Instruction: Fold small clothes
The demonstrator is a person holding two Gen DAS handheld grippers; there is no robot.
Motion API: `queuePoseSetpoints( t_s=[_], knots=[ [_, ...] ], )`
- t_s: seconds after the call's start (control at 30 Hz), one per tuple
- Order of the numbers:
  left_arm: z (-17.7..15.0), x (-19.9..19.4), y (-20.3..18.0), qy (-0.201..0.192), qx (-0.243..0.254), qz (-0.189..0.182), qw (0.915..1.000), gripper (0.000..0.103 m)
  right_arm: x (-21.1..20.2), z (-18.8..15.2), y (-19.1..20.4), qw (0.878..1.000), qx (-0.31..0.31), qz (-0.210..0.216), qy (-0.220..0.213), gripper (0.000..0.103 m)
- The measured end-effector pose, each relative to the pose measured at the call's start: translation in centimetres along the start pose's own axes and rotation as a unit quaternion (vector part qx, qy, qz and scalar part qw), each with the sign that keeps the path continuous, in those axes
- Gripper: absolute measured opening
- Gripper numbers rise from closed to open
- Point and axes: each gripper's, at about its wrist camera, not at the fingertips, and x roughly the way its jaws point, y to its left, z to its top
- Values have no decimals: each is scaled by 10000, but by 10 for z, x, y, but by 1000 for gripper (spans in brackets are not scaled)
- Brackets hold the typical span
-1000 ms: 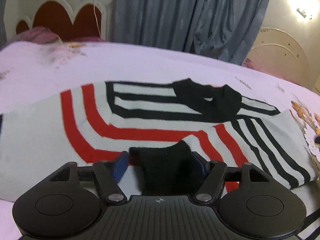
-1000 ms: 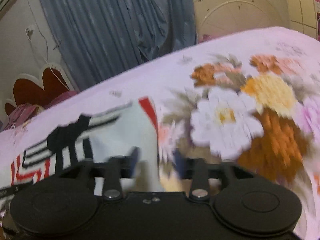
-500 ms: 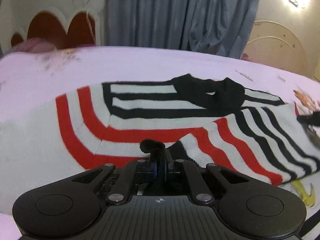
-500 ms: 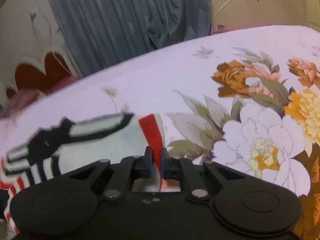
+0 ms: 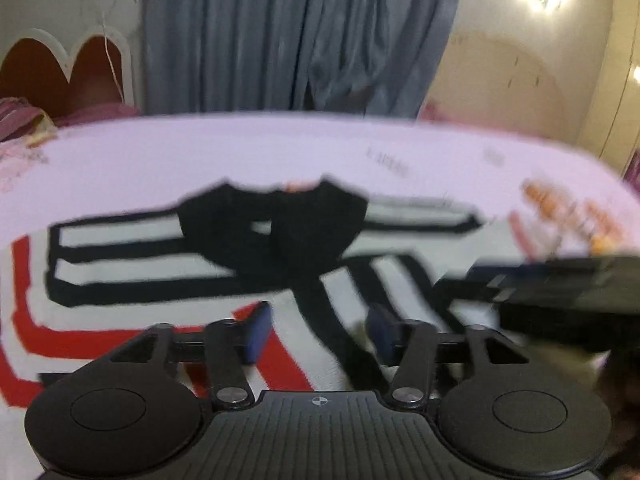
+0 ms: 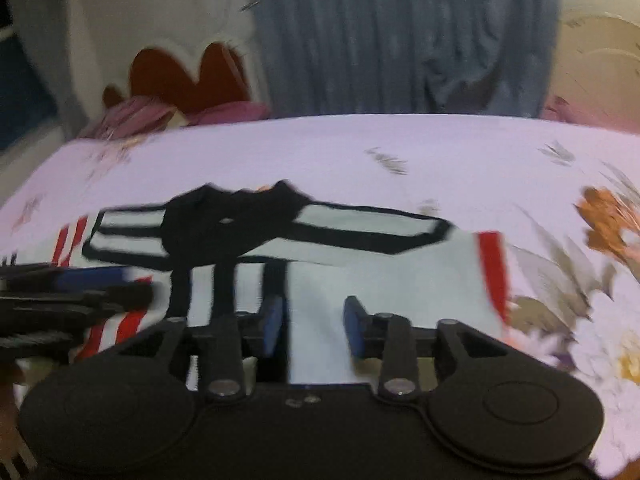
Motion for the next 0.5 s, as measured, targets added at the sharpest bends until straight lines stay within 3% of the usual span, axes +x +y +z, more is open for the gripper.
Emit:
queuePoseSetpoints(
  t_s=[0.07,0.13,0.2,0.3,0.43,0.5],
  knots=[
    [-6,-1,11,-99,37,174,9998,55,4,5,-25,9983,180,-554,-59,29],
    [-9,-2,25,-91,3,381,9992,56,2,8,-62,9929,765,-904,-48,20],
    [-7,-1,31,-59,-150,291,9994,56,2,8,-78,9922,923,-834,30,16],
    [-4,-5,22,-17,-94,420,9991,57,-2,9,-66,9939,693,-850,87,23],
    [-9,-45,3,-359,-23,28,9993,57,-37,-3,-39,9957,578,-717,-40,26],
    [-20,-60,-13,-395,96,-134,9991,57,-59,-19,-24,9970,478,-599,68,22]
  ],
)
